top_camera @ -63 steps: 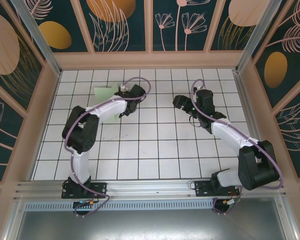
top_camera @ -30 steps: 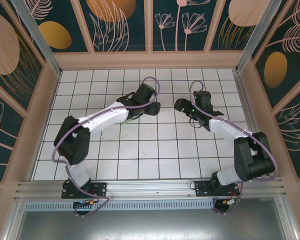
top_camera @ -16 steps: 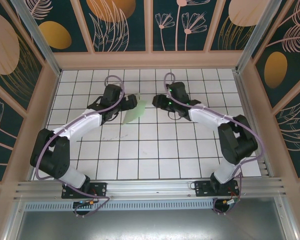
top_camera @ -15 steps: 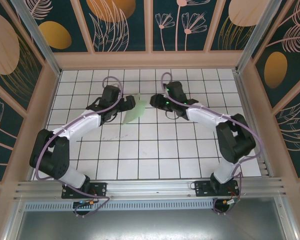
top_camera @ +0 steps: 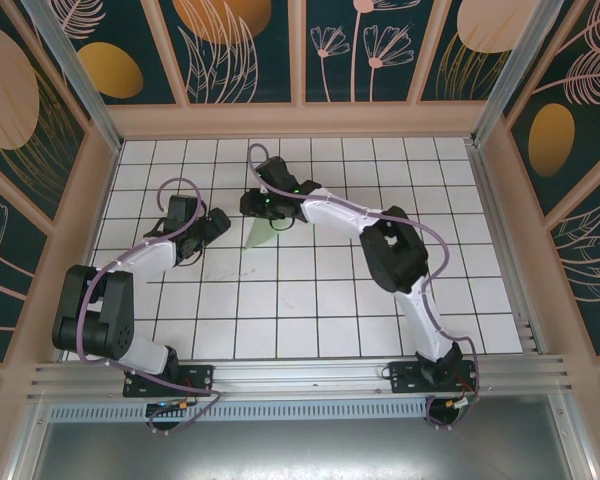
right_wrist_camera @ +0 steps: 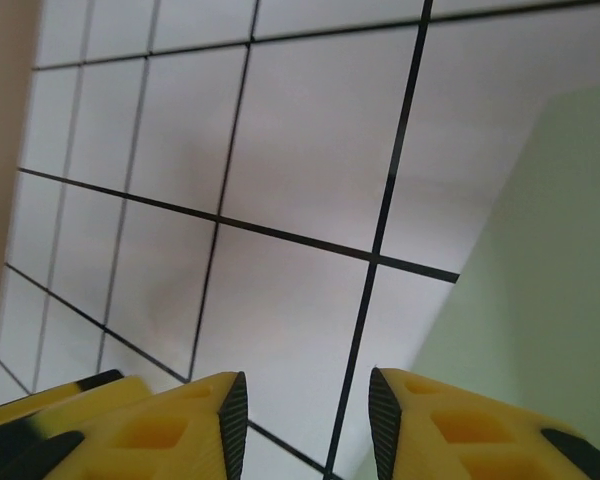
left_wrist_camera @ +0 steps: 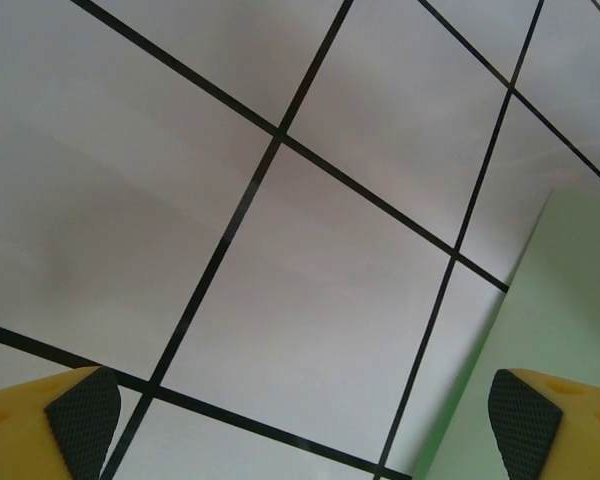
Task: Fold a paper plane with a square sheet of paper (pick it up from the middle)
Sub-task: Move the paper to the center of the table.
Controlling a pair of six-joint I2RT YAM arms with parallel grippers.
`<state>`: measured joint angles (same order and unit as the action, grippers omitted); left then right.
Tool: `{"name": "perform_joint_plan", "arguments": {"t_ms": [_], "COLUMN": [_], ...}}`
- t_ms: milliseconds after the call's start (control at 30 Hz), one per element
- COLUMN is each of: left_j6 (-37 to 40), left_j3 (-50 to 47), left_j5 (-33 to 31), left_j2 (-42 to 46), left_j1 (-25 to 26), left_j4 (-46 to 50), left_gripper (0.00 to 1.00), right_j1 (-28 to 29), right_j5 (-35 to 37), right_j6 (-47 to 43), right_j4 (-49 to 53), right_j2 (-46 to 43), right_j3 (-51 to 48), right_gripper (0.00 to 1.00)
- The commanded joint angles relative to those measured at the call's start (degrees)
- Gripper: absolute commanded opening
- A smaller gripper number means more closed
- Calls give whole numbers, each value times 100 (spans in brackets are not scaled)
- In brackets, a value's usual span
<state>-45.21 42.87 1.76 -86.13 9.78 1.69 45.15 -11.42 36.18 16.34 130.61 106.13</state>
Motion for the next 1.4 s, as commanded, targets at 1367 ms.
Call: {"name": "perform_joint_plan", "arguments": {"t_ms": [1367], "left_j6": [284], "left_j3": [103], "left_j5": [2922], "left_j2": [-406], "left_j1": [714], "left_j4": [-1872], "left_gripper": [92], "right_j1": [-1243], "right_j5": [-739], "right_j6": [-926], "right_j4": [-1363], "right_j2": [-4147], "right_j3": [-5046], "right_gripper": [68]}}
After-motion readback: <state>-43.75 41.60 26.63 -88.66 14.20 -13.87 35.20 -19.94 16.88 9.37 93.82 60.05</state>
